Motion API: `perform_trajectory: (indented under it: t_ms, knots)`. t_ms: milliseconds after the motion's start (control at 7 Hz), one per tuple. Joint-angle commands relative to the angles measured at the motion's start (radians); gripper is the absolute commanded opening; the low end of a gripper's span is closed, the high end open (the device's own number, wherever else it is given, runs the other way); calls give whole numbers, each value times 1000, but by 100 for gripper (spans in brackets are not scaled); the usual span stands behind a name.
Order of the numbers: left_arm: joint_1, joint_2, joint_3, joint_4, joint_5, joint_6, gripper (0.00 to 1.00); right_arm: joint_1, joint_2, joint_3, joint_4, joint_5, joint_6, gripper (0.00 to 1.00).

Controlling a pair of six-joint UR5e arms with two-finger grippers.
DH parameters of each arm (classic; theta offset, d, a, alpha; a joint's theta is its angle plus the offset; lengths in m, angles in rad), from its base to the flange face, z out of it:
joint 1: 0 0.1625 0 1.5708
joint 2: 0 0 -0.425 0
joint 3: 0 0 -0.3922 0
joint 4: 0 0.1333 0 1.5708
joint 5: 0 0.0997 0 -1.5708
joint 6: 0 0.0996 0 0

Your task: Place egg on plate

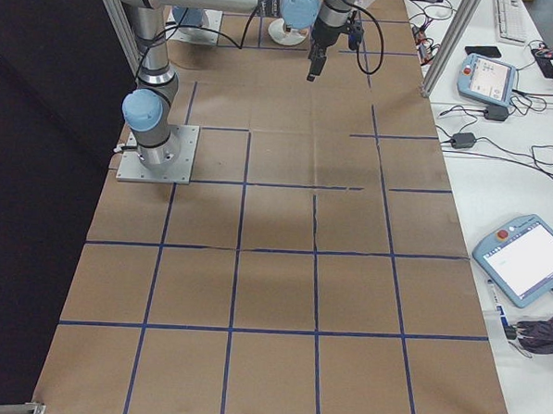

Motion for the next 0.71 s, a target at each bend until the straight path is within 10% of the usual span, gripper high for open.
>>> perform_trajectory:
  t_ms: [0, 571]
  knots:
    - [3, -1, 4, 59, 0, -1, 100, 0, 1, 0, 0, -1, 0, 100]
    - [12, 49, 235, -180, 3, -102, 100, 0, -1, 0, 0, 0, 0, 100]
